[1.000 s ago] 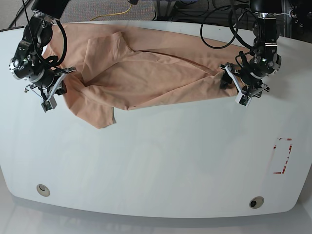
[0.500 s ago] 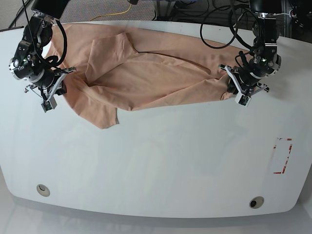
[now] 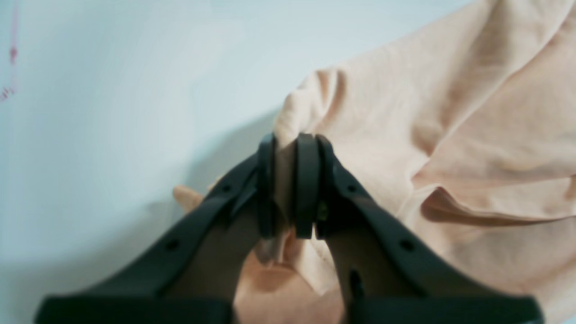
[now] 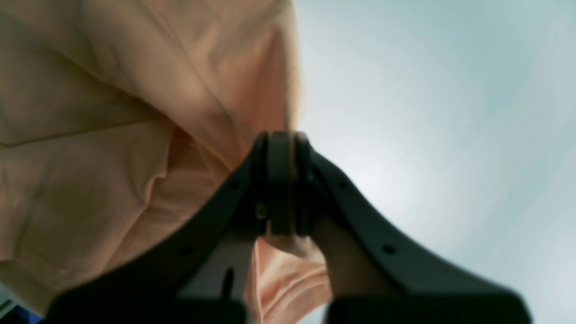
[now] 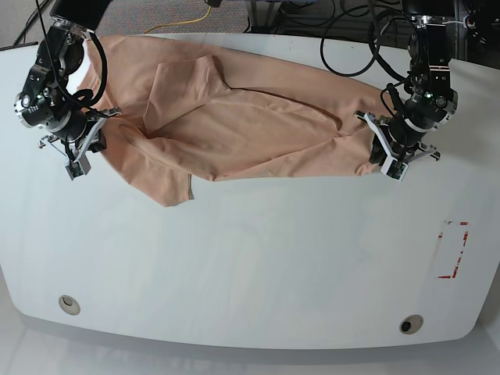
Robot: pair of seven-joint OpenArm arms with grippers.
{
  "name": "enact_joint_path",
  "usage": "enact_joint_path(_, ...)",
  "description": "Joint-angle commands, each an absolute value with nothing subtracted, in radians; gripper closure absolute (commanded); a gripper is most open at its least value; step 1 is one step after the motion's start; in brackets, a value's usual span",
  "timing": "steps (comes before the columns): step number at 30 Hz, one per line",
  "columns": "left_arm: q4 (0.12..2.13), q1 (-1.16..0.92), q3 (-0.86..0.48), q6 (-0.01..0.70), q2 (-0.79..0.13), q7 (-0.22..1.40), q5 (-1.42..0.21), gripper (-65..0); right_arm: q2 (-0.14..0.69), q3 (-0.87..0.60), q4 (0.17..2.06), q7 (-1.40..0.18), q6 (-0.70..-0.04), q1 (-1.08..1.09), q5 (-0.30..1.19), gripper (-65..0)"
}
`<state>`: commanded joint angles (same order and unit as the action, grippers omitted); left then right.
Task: Layout the t-shirt on the table in an organized manner, then fold the t-shirt properly
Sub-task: 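Shift the left gripper along the shirt edge and grasp the fabric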
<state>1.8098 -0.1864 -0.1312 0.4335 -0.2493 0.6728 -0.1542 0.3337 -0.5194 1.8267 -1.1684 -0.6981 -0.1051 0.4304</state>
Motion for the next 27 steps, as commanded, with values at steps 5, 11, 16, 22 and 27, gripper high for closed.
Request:
enact_joint_path(5, 1.808, -0.183, -0.131, 0.433, -0.249, 0.705, -0.154, -4.0, 0.334, -0.519, 1.827, -1.168, -0.698, -0.105, 0.430, 0.0)
enact_joint_path(11, 1.808, -0.188, -0.131, 0.433, -0.249, 0.739, -0.154, -23.5, 0.334, -0.519, 1.827, -1.168, -0.698, -0.105, 0.430, 0.0)
enact_joint_path(16, 1.808, -0.189, -0.133, 0.433, -0.249, 0.739, -0.154, -26.4, 0.334, -0.519, 1.827, -1.168, -0.698, -0.105, 0.430, 0.0)
enact_joint_path(22, 1.804, -0.182, -0.133, 0.433, -0.249, 0.739, -0.153, -26.7, 0.332, -0.519, 1.827, -1.168, -0.698, -0.105, 0.430, 0.0)
enact_joint_path(27, 1.782, -0.180, -0.133, 0.433, -0.249, 0.739, -0.151, -26.7, 0.332, -0.519, 1.827, -1.168, -0.698, -0.105, 0.430, 0.0)
